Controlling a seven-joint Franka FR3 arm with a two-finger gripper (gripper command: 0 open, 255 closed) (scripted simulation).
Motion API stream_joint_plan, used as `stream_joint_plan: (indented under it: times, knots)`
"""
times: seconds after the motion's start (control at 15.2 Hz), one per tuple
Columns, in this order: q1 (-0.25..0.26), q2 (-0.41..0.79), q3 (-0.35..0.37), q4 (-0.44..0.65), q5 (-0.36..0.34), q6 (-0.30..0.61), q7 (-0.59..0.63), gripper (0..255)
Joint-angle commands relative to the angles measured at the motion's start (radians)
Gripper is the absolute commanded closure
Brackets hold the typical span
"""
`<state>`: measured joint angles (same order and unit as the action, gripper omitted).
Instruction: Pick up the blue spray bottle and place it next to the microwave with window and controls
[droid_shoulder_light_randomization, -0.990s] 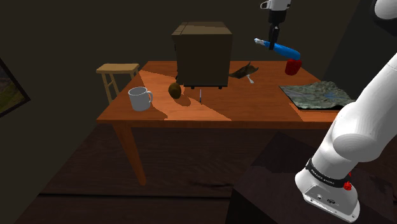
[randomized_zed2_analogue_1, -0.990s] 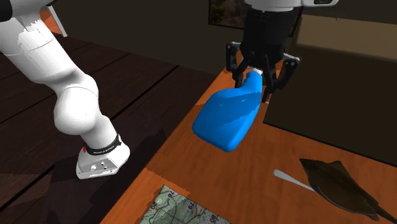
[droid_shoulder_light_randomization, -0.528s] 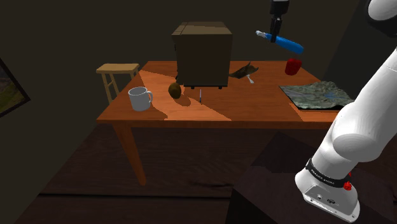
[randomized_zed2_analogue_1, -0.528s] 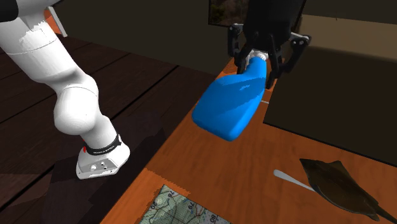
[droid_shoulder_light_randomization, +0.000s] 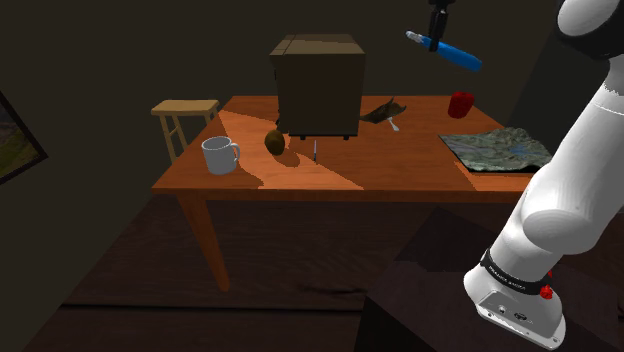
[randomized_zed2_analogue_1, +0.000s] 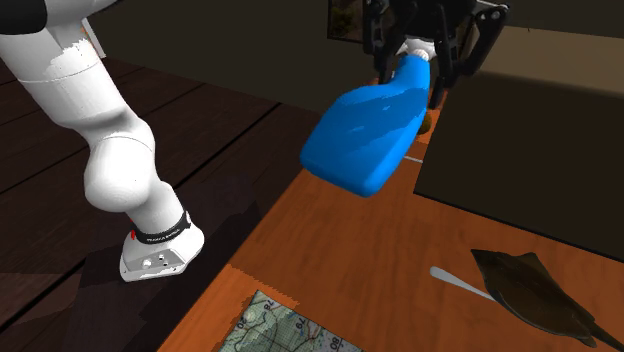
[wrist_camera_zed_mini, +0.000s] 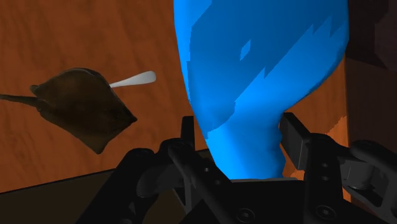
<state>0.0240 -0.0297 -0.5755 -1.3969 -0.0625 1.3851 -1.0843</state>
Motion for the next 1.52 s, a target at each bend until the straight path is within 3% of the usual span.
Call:
stream_joint_plan:
  times: [0.0, 0.59, 1.12, 1.45]
  knots:
    - [-0.004, 0.021, -0.005, 0.049, 0.011, -0.032, -0.009, 255]
    - [-0.045, 0.134, -0.035, 0.296, 0.079, -0.183, -0.059, 255]
    - [0.037, 0.228, 0.03, 0.423, 0.124, -0.231, 0.113, 255]
    - [0.044, 0.365, 0.06, 0.626, 0.195, -0.31, 0.204, 255]
